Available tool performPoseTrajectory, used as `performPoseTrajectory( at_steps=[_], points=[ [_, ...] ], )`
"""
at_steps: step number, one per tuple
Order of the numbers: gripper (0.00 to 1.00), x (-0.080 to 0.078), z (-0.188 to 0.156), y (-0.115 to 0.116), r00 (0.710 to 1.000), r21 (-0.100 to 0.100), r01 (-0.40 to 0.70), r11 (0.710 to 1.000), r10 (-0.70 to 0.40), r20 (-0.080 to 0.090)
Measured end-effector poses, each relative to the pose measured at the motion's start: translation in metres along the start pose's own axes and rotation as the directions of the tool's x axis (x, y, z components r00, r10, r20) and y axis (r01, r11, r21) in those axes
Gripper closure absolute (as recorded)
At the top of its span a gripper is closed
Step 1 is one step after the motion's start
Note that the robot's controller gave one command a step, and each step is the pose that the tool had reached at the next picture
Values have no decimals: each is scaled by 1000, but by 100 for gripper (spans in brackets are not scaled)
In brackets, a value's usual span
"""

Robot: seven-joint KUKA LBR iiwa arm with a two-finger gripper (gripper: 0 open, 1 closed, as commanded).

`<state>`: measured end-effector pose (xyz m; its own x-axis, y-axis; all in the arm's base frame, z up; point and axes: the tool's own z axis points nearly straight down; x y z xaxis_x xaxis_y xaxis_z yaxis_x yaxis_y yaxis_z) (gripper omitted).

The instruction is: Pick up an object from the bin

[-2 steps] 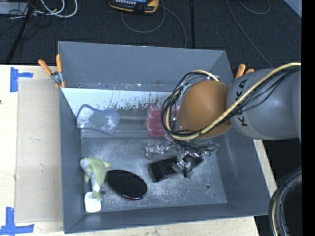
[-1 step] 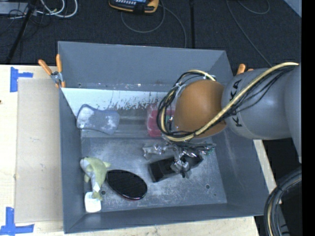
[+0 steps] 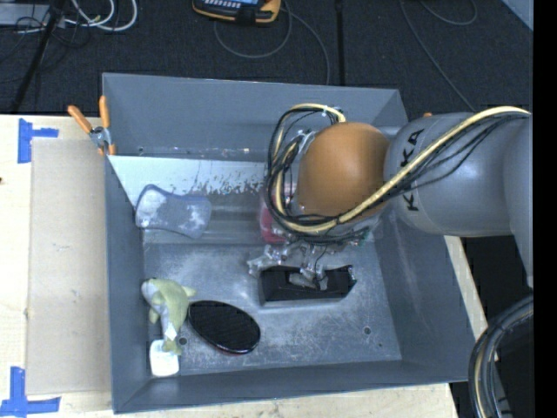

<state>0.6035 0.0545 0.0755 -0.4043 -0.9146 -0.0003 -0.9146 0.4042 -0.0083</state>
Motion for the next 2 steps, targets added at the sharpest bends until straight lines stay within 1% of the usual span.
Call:
performPoseTrajectory(
  at_steps=[2],
  points=[
    [100,0,0,0,1000,0,0,1000,0,0]
  ],
)
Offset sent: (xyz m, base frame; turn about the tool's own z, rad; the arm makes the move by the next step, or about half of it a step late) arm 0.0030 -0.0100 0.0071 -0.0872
